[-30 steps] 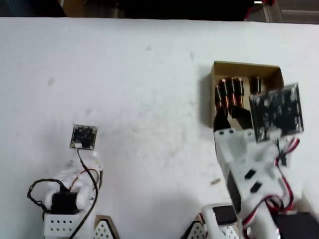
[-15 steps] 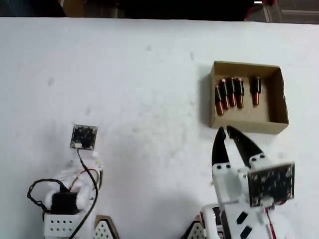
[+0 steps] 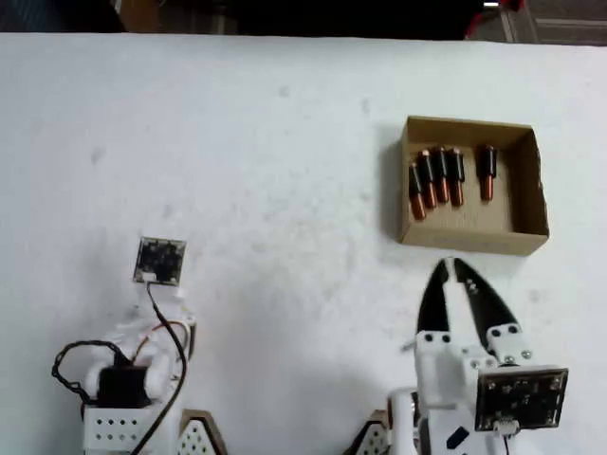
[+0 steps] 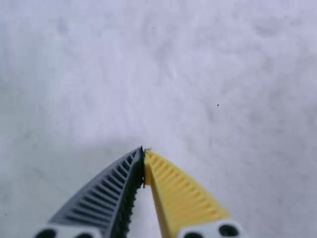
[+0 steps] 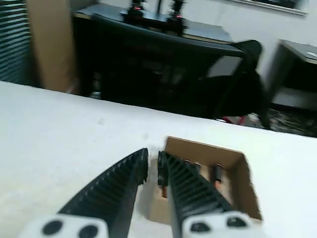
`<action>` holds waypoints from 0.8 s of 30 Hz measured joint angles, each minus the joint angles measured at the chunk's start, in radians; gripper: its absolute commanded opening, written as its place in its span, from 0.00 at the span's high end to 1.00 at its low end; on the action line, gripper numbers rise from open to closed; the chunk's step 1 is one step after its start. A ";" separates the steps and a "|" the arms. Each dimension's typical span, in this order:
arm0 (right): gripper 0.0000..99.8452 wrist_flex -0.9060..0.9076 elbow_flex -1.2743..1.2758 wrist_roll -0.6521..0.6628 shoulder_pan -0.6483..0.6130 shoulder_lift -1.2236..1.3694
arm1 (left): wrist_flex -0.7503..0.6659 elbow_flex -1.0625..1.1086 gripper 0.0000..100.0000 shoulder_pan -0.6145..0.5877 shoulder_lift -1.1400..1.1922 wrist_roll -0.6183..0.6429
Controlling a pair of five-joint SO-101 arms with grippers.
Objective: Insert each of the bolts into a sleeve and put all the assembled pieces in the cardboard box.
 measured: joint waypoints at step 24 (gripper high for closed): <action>0.98 -0.037 0.017 0.000 -0.014 0.000 | 0.000 0.000 0.98 0.000 0.000 0.000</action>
